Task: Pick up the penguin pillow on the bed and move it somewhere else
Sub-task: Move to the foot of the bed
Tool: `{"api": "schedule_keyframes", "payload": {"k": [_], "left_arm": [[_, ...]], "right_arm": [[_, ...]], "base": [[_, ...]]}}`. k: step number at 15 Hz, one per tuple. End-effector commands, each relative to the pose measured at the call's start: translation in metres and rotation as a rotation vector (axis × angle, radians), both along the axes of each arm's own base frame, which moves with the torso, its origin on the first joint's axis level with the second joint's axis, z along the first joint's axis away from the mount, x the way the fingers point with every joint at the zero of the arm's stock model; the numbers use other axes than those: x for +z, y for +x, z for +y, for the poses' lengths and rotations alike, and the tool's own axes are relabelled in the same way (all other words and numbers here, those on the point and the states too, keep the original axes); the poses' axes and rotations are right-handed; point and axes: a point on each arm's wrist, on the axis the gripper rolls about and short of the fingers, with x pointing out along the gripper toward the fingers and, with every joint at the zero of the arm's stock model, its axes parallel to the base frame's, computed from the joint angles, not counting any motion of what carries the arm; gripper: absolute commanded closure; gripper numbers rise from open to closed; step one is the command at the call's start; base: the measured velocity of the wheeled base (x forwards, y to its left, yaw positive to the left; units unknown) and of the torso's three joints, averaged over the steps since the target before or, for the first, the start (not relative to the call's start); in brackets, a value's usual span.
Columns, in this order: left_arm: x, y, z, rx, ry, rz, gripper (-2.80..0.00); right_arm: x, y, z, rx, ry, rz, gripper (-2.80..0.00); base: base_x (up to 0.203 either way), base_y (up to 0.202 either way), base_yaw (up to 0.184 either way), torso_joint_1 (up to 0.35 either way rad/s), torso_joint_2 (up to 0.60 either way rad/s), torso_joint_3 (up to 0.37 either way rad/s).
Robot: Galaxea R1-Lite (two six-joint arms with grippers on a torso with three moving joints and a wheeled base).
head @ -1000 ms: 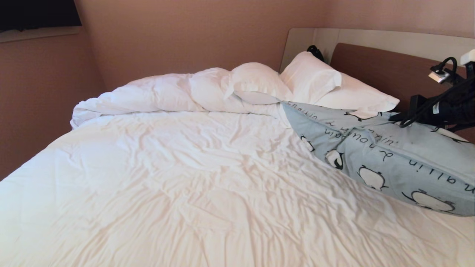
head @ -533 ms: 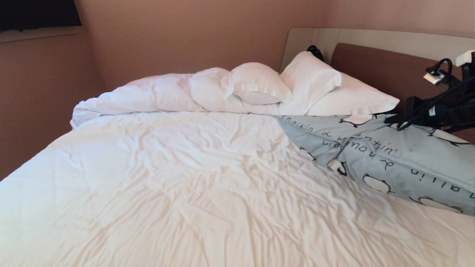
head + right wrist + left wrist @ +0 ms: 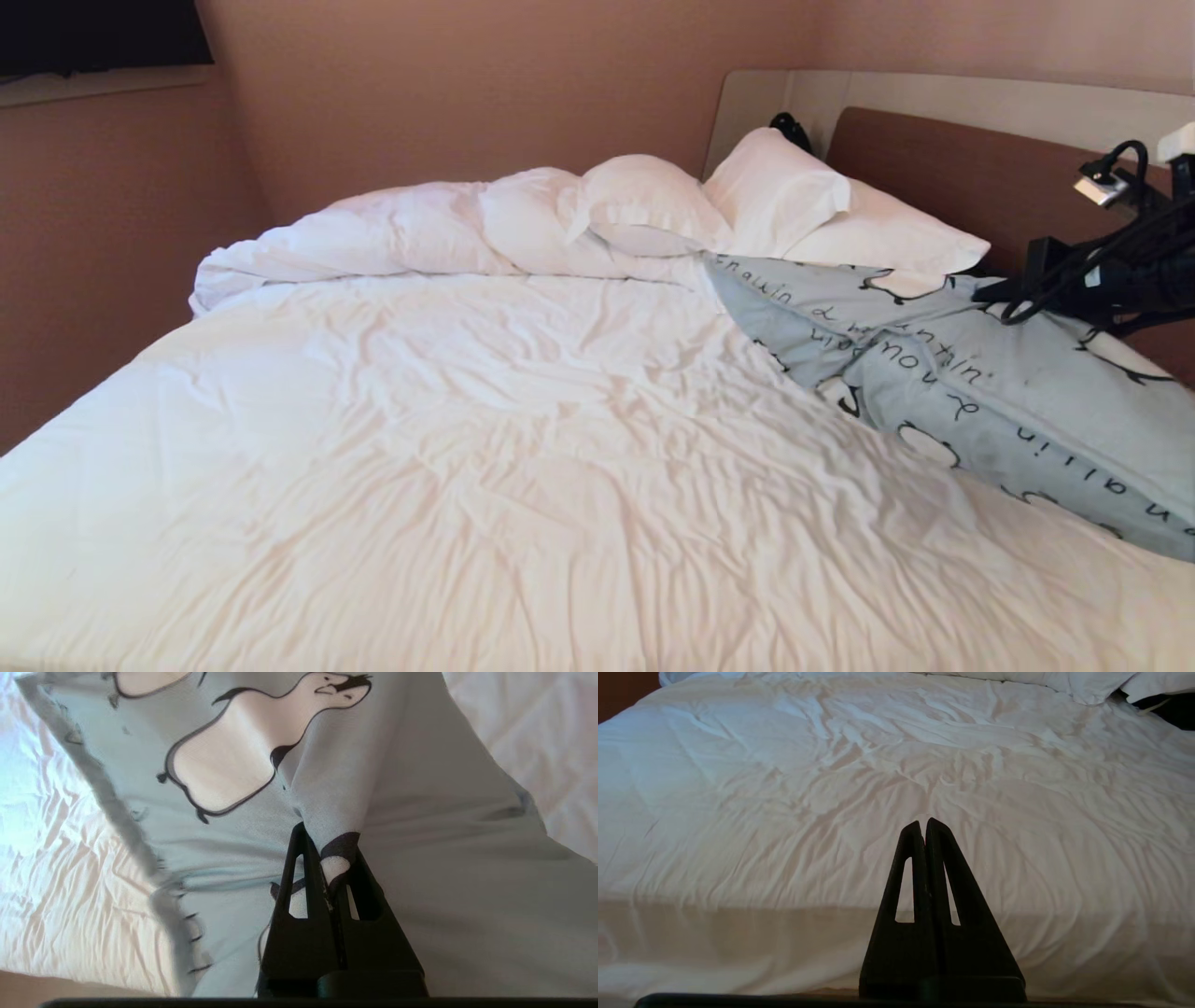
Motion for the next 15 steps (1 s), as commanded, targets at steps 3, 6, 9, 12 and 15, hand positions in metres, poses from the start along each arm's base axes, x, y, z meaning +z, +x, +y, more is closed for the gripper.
{"api": "schedule_keyframes", "payload": {"k": [3, 6, 9, 12, 15], "left_arm": [[-0.0008, 0.0002, 0.0, 0.0, 0.0, 0.002, 0.0], [-0.0009, 0.0002, 0.0, 0.0, 0.0, 0.003, 0.0], [-0.0009, 0.0002, 0.0, 0.0, 0.0, 0.003, 0.0], [-0.0008, 0.0002, 0.0, 0.0, 0.0, 0.002, 0.0], [-0.0009, 0.0002, 0.0, 0.0, -0.001, 0.003, 0.0]], "right_arm": [[-0.0004, -0.0002, 0.0004, 0.003, 0.002, 0.004, 0.0], [-0.0008, -0.0003, 0.0004, 0.003, 0.003, 0.005, 0.0], [-0.0013, 0.0002, 0.0004, 0.004, 0.004, 0.007, 0.0], [-0.0023, 0.0009, 0.0003, 0.004, 0.004, 0.009, 0.0], [-0.0024, 0.0001, 0.0004, 0.005, 0.005, 0.01, 0.0]], "base": [[-0.158, 0.0, 0.0, -0.003, 0.0, 0.001], [0.0, 0.0, 0.0, 0.0, 0.0, 0.0], [0.0, 0.0, 0.0, 0.0, 0.0, 0.0], [0.0, 0.0, 0.0, 0.0, 0.0, 0.0], [0.004, 0.1, -0.011, 0.002, 0.0, 0.003]]}}
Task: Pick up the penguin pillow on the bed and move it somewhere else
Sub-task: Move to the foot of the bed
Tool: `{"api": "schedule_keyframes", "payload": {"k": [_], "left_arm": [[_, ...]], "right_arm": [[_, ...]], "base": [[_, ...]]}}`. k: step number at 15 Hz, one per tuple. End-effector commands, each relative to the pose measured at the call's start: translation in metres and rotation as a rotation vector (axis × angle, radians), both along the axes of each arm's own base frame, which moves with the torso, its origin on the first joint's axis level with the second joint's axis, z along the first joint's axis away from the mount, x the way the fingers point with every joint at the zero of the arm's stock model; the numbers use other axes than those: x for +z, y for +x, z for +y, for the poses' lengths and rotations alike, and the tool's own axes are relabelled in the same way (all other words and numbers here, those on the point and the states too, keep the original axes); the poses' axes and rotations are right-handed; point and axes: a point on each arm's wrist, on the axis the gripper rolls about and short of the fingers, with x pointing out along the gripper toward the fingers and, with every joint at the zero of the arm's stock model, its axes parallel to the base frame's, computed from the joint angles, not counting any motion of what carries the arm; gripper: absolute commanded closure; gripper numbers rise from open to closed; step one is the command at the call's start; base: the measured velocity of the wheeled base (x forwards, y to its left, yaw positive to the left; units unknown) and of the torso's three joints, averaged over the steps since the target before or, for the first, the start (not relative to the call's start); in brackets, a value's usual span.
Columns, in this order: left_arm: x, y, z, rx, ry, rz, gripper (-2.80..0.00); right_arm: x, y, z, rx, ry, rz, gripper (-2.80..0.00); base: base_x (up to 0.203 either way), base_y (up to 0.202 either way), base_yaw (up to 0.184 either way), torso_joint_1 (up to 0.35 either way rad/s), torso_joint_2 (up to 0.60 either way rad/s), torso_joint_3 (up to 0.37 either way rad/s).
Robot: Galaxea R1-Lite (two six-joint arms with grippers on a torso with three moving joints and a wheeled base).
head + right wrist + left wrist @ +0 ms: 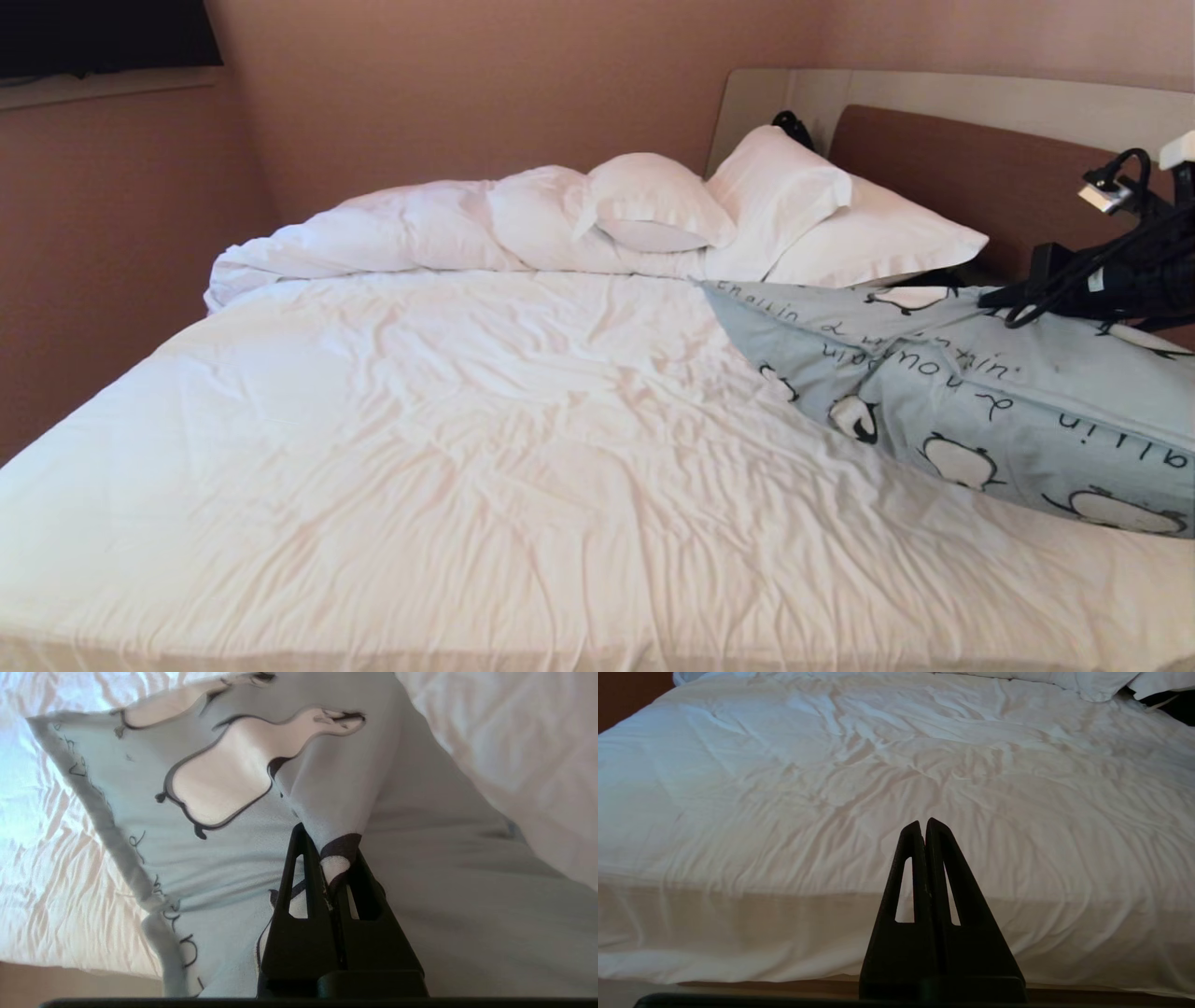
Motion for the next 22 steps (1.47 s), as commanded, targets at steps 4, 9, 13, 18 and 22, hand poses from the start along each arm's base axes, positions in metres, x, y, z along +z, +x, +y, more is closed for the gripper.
{"api": "schedule_keyframes", "payload": {"k": [4, 9, 13, 18, 22], "left_arm": [[-0.0008, 0.0002, 0.0, 0.001, -0.002, 0.002, 0.0], [-0.0009, 0.0002, 0.0, 0.001, -0.002, 0.003, 0.0], [-0.0008, 0.0002, 0.0, 0.001, -0.002, 0.002, 0.0], [-0.0008, 0.0002, 0.0, 0.001, 0.0, 0.002, 0.0], [-0.0009, 0.0002, 0.0, 0.001, -0.001, 0.003, 0.0]], "right_arm": [[0.0005, -0.0012, 0.0008, 0.005, 0.003, -0.001, 0.0], [0.0005, -0.0012, 0.0008, 0.005, 0.003, -0.001, 0.0], [0.0005, -0.003, 0.0012, 0.006, 0.004, 0.0, 0.0], [0.0004, -0.0031, 0.0012, 0.006, 0.003, -0.004, 0.0], [0.0, -0.0031, 0.0012, 0.005, 0.003, -0.003, 0.0]], "base": [[0.0, 0.199, 0.002, 0.003, 0.0, 0.002], [0.0, 0.197, 0.0, 0.001, 0.0, 0.005], [0.0, 0.195, 0.001, 0.001, 0.0, 0.004], [0.0, 0.195, 0.001, 0.005, 0.0, 0.001], [0.0, 0.194, 0.0, 0.002, 0.0, 0.003]]}}
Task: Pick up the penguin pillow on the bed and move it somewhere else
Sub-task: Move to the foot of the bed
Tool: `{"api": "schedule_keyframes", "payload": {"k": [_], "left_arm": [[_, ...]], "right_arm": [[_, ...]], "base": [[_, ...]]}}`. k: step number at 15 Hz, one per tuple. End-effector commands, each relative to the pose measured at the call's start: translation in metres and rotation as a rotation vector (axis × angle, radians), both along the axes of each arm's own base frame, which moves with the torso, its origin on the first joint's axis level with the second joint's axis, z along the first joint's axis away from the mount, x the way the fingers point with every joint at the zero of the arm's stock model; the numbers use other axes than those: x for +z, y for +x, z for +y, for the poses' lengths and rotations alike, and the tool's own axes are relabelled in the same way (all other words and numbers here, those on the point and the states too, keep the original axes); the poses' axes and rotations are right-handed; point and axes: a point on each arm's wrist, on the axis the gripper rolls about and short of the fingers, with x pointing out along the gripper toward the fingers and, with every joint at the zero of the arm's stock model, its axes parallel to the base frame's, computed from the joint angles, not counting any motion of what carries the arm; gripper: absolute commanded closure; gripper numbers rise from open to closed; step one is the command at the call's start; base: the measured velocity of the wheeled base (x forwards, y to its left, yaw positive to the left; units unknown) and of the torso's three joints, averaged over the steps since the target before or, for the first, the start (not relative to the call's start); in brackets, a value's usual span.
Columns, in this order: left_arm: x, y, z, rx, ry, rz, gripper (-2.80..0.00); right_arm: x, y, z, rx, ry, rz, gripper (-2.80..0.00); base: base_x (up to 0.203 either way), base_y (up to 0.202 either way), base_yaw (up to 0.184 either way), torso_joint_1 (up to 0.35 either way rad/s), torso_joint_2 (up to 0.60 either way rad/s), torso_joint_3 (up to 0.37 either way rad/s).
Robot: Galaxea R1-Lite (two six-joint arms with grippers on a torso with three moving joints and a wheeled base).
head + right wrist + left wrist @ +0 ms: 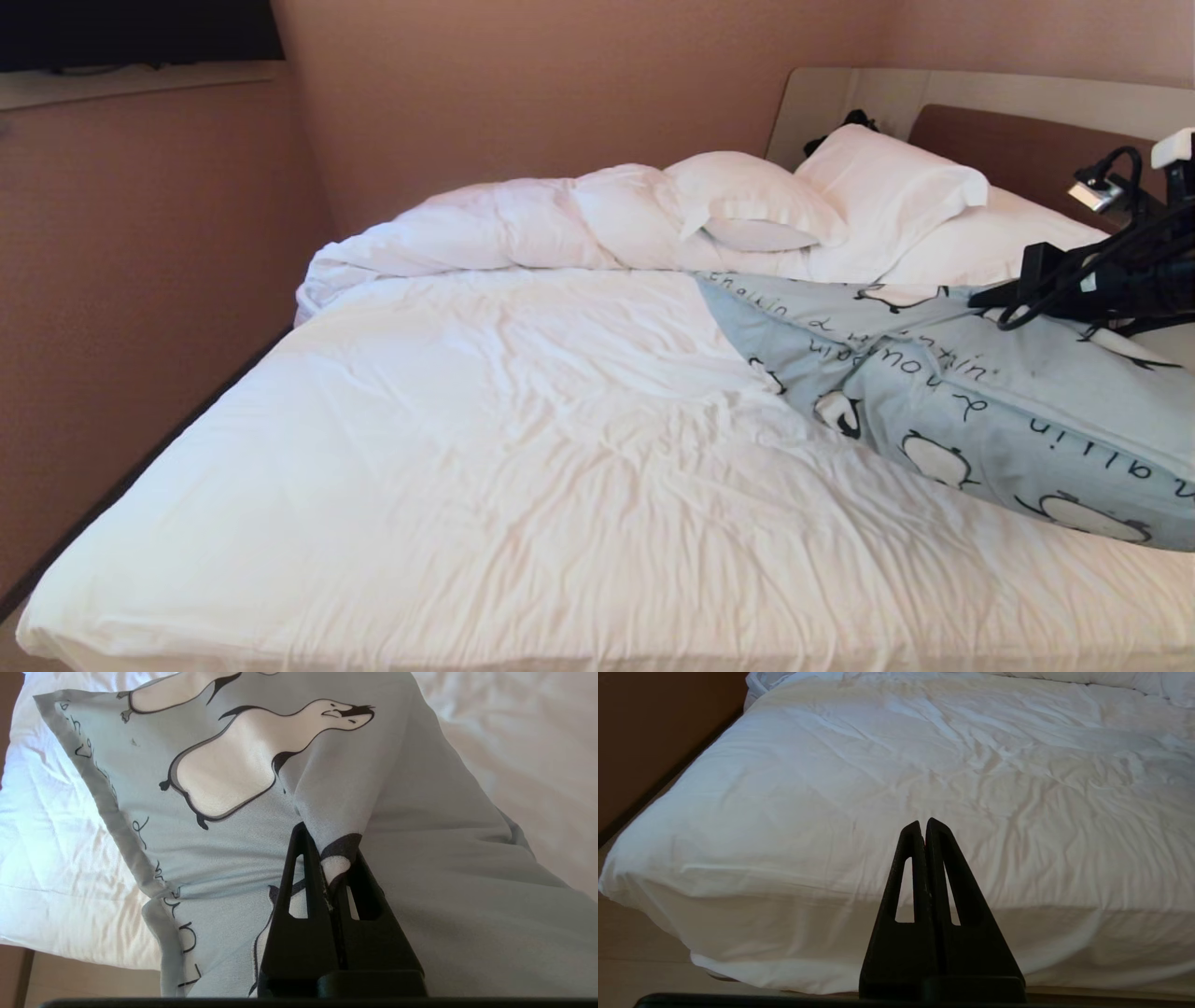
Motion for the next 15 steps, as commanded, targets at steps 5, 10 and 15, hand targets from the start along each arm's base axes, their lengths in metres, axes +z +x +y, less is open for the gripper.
{"api": "schedule_keyframes", "payload": {"k": [5, 10, 15], "left_arm": [[-0.0007, 0.0002, 0.0, 0.0, 0.0, 0.001, 0.0], [-0.0007, 0.0002, 0.0, 0.0, -0.001, 0.001, 0.0], [-0.0007, 0.0002, 0.0, 0.0, -0.001, 0.001, 0.0]], "right_arm": [[0.0003, -0.0009, 0.0012, 0.004, 0.0, 0.001, 0.0], [-0.0003, -0.0016, 0.0025, 0.008, 0.001, 0.004, 0.0], [-0.0003, -0.0014, 0.0039, 0.012, 0.001, 0.004, 0.0]], "base": [[0.0, 0.194, 0.001, 0.001, 0.0, 0.004], [0.0, 0.195, 0.0, 0.001, 0.0, 0.002], [0.0, 0.195, 0.0, 0.002, 0.0, 0.003]]}}
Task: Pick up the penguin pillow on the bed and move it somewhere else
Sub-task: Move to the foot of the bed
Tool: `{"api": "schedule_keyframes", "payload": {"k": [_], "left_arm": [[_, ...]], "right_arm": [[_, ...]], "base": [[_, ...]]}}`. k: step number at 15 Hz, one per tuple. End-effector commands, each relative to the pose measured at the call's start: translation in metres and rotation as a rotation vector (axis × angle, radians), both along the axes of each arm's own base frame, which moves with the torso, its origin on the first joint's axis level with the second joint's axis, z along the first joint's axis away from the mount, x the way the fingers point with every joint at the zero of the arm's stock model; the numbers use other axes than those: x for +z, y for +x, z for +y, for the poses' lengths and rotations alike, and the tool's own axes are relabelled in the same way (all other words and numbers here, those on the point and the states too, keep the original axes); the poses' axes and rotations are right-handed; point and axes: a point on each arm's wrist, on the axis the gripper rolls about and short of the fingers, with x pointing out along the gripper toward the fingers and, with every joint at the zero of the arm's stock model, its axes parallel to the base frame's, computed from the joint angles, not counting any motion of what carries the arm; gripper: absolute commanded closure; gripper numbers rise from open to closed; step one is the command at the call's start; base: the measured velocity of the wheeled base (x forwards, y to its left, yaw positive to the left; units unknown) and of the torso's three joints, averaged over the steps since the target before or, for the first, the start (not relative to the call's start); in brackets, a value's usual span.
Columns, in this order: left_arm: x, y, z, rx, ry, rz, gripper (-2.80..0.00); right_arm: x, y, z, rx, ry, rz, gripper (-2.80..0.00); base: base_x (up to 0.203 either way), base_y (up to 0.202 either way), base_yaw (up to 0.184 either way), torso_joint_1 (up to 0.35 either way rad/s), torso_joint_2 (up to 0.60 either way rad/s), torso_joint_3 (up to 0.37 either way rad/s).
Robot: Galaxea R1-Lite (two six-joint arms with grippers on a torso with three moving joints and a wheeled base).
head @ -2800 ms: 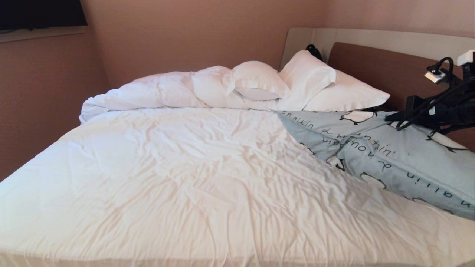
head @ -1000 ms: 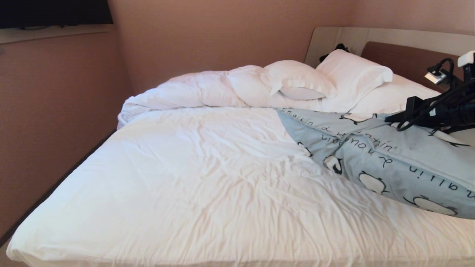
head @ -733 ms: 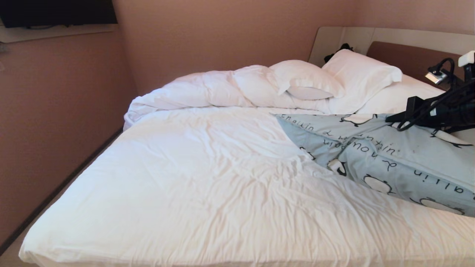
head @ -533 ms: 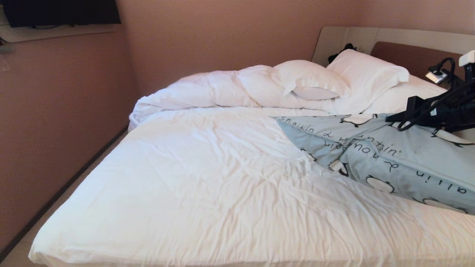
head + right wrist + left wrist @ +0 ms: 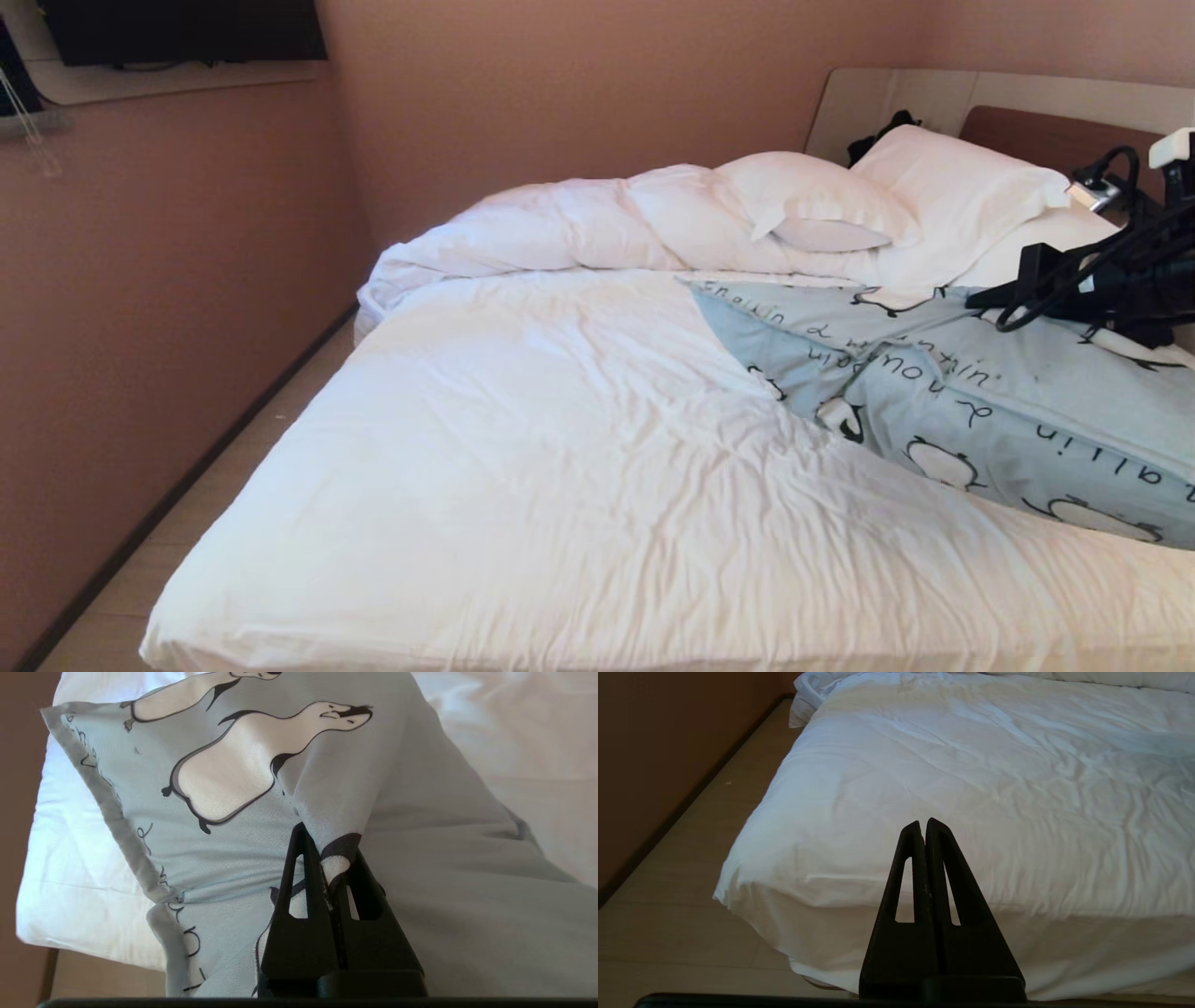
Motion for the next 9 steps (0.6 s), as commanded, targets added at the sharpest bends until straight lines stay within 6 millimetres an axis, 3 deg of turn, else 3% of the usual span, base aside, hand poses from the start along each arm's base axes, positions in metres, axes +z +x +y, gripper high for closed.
{"api": "schedule_keyframes", "payload": {"k": [1, 9], "left_arm": [[-0.0008, 0.0002, 0.0, 0.0, -0.001, 0.002, 0.0], [-0.0008, 0.0002, 0.0, 0.0, -0.001, 0.002, 0.0]], "right_arm": [[0.0, -0.0003, -0.0002, 0.001, 0.003, 0.002, 0.0], [-0.0011, -0.0007, 0.0035, 0.013, 0.004, 0.006, 0.0]], "base": [[0.0, 0.193, 0.001, 0.002, 0.01, 0.005], [0.0, 0.189, 0.001, 0.001, 0.0, 0.002]]}}
